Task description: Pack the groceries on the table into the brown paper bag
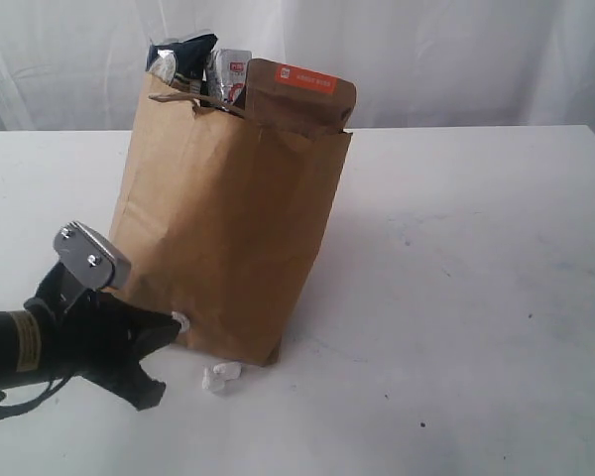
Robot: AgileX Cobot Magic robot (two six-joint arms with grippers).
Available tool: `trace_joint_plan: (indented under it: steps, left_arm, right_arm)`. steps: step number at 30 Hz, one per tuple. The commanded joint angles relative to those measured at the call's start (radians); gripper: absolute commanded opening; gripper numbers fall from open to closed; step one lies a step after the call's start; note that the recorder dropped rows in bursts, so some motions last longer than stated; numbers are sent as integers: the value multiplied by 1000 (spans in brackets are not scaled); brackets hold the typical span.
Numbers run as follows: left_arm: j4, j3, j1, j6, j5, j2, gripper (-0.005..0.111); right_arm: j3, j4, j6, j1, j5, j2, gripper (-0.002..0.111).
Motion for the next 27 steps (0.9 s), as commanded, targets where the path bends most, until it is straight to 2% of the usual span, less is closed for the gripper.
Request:
trace_joint_plan:
  steps: [1,4,7,11,14,18,21,24,27]
  left_arm:
    - [4,33,-4,-217,19,-161,0]
    - [4,44,-4,-301,6,-264,0]
    - [-2,44,-4,-314,-34,-356,0]
    - [-53,15,-4,-133,-129,-456,0]
    - [-152,-29,-4,29,-137,-483,0]
    - [-443,-94,-4,181,-52,-441,0]
    - [-635,-151,-4,179,-120,-364,0]
    - [-624,-227,-4,175,-196,-280,0]
    - [-559,-320,-4,157,-186,-198,0]
  right_arm:
    - [4,4,-1,4,-6,2,0]
    - [4,4,-1,4,-6,2,0]
    - [4,4,-1,4,-6,2,0]
    - [4,4,-1,4,-6,2,0]
    - [4,1,-1,4,-6,2,0]
    - [4,1,-1,4,-6,2,0]
    - [4,1,-1,4,-6,2,0]
    - [4,1,-1,4,-6,2,0]
    - [4,1,-1,4,-6,2,0]
